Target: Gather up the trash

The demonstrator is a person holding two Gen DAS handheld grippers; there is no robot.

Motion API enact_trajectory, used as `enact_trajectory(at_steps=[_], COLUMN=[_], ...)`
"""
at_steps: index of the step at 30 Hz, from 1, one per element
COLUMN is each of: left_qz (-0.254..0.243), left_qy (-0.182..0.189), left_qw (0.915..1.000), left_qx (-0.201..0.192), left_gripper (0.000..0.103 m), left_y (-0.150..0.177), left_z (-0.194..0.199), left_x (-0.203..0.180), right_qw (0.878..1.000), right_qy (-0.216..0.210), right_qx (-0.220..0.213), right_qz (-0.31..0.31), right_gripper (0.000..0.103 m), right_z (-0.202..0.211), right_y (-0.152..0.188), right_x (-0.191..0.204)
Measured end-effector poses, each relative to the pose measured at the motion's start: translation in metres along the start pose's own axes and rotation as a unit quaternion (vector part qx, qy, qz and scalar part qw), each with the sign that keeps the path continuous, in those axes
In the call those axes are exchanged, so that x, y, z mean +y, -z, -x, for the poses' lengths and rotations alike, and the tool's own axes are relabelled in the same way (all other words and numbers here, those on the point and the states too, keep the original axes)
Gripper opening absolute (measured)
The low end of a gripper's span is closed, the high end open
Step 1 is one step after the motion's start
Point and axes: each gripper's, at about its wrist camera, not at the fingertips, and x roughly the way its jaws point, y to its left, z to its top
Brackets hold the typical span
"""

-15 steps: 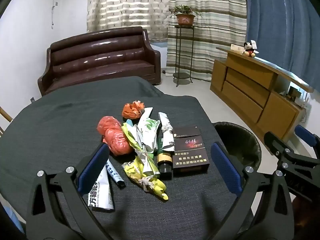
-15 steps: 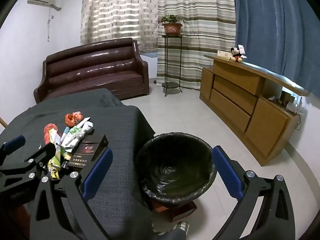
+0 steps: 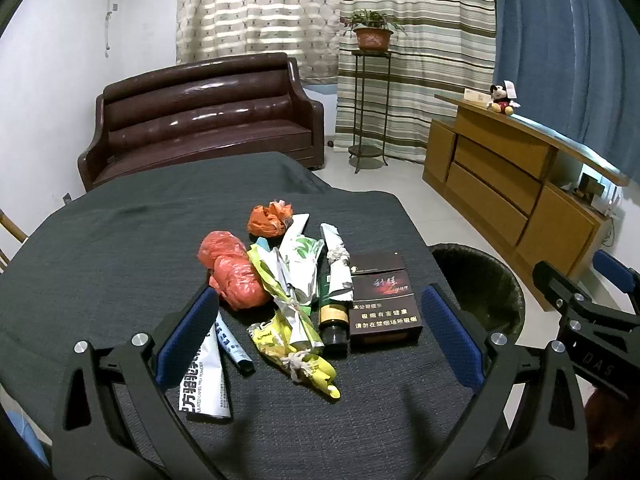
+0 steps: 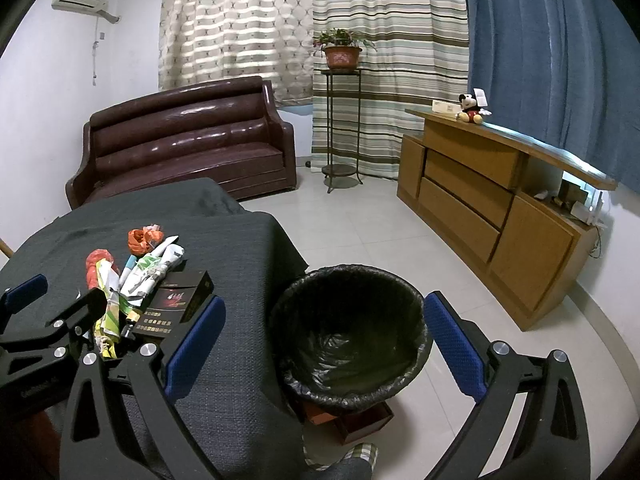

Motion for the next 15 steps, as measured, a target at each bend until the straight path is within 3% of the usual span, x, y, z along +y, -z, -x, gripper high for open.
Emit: enact_trajectory(at_steps=[15], left_qz=[-0.001], left_qy=[0.000], left_qw=[1.0000], left_qx=[0.000], left_gripper=[0.099], left_y=[0.0000], left_z=[0.0000], left_x=[-0.0001], right_qw=[1.000], right_qy=[0.000], right_qx=[0.001], right_qz=[-0.001], right_gripper=[0.097], right_z=[-0.0002], right_y=[0.0002], right_x=[-0.0021])
